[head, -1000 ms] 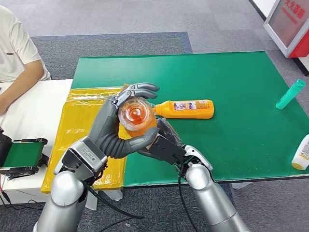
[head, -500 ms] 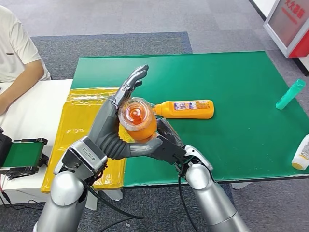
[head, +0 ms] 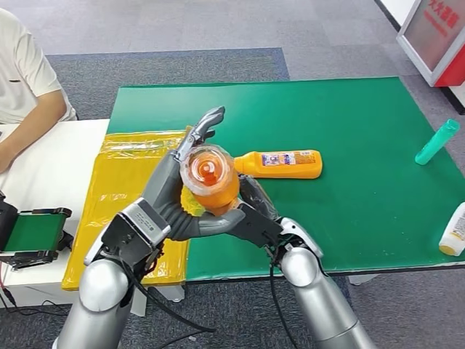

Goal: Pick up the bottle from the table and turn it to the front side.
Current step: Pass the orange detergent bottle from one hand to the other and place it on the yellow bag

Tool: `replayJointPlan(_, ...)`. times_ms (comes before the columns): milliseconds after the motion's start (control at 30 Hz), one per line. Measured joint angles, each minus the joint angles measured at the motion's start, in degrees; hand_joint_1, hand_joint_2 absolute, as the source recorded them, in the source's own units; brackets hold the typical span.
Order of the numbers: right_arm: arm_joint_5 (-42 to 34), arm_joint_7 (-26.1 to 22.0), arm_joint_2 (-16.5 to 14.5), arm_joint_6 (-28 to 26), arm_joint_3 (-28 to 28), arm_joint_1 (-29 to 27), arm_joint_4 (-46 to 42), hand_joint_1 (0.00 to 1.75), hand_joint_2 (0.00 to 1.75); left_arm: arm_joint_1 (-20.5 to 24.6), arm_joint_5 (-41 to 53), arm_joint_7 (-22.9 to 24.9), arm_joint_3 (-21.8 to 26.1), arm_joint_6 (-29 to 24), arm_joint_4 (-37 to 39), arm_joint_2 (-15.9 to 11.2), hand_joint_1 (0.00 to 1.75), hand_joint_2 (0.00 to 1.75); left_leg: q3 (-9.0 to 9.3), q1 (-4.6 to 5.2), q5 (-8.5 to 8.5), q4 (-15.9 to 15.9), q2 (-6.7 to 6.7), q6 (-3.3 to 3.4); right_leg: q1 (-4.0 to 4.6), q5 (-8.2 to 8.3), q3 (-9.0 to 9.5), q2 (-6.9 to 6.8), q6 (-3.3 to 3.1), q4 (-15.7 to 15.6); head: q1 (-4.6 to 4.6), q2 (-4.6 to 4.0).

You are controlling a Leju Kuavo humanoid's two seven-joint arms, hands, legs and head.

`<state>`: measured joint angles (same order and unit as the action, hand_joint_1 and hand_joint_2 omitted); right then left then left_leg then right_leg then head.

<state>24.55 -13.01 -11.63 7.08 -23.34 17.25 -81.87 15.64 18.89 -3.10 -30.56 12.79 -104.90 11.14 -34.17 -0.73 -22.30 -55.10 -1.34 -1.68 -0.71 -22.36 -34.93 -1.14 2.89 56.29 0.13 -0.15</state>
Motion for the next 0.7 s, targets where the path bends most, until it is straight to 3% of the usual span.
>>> replayJointPlan(167, 0.6, 0.1, 0.0, -0.5, 0.0, -0.6, -0.4, 1.75, 1.75, -0.7, 1.1, 0.2, 0.6, -2.3, 1.2, 0.2, 0.00, 1.75, -0.01, 0.00, 0.00, 0.0, 0.00, 0.00, 0.00, 0.00, 0.00, 0.00, 0.00, 0.0, 0.01, 0.00)
replayJointPlan(700, 0.5, 0.0, 0.0, -0.7, 0.0, -0.8, -1.3, 1.75, 1.75, -1.2, -1.3, 1.0, 3.1, -0.9, 2.2, 0.8, 0.00, 1.75, -0.01, 0.00, 0.00, 0.0, 0.00, 0.00, 0.00, 0.00, -0.01, 0.00, 0.00, 0.0, 0.01, 0.00)
